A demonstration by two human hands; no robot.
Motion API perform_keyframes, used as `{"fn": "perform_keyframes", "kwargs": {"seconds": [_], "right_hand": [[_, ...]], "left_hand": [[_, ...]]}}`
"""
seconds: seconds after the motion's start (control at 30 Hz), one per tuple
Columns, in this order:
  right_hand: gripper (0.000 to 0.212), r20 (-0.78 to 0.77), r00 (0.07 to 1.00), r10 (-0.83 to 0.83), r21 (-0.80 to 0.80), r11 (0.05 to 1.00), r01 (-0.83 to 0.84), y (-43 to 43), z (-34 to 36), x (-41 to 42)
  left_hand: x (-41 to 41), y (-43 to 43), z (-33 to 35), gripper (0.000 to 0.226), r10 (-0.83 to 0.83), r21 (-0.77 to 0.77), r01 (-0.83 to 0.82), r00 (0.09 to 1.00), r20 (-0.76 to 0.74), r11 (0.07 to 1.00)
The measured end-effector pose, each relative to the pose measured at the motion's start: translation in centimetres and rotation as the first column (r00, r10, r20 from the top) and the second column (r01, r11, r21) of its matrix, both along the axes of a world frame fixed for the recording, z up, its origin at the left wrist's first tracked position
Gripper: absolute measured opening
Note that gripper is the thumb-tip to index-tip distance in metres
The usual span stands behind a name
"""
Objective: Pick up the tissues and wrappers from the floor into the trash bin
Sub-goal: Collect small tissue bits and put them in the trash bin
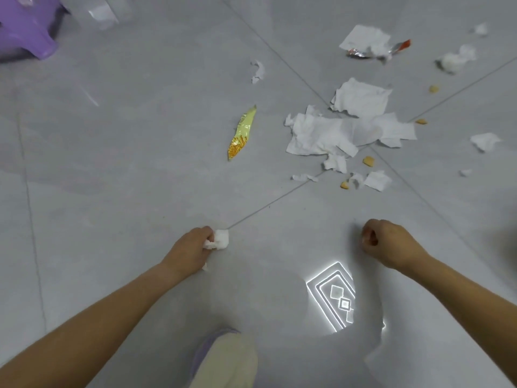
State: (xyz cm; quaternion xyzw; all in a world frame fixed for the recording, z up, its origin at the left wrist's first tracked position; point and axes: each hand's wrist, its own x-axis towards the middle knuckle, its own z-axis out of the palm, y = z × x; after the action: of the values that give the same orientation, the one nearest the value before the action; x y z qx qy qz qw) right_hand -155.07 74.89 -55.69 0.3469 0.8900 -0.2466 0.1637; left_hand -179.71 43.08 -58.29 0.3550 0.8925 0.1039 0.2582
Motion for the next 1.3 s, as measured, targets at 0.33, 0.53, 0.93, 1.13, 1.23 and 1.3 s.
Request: {"fn": "perform_keyframes", "kwargs": {"seconds": [0.33,0.53,0.93,1.13,1.23,1.3], "right_hand": [[0.011,-0.240,0.960,-0.141,0.148,0.972,0.180,4.4,11.0,10.2],[0.015,-0.507,0.814,-0.284,0.313,0.819,0.481,7.7,18.2,20.5],[0.019,-0.500,0.778,-0.380,0.598,0.498,0.628,13.0,20.9,31.7],[0.027,-0.422,0.830,-0.365,0.603,0.570,0.557,14.5,20.2,31.6],[0.033,-0.578,0.742,-0.339,0.457,0.619,0.639,14.6,20.3,30.6],[0.035,-0.662,0.671,-0.333,0.337,0.667,0.664,14.5,20.5,29.7]], "left_hand": [[11.2,23.7,10.6,0.011,-0.456,0.388,0.382,0.882,0.117,0.839],[23.1,35.8,18.9,0.014,-0.698,0.544,0.594,0.716,-0.023,0.592],[40.2,48.2,23.9,0.016,-0.795,0.482,0.827,0.488,-0.362,0.289],[39.6,48.1,23.4,0.039,-0.845,0.295,0.902,0.407,-0.345,0.314],[38.7,47.0,24.4,0.039,-0.826,0.291,0.892,0.436,-0.357,0.345],[37.8,46.5,24.8,0.036,-0.788,0.348,0.855,0.500,-0.358,0.385]]}}
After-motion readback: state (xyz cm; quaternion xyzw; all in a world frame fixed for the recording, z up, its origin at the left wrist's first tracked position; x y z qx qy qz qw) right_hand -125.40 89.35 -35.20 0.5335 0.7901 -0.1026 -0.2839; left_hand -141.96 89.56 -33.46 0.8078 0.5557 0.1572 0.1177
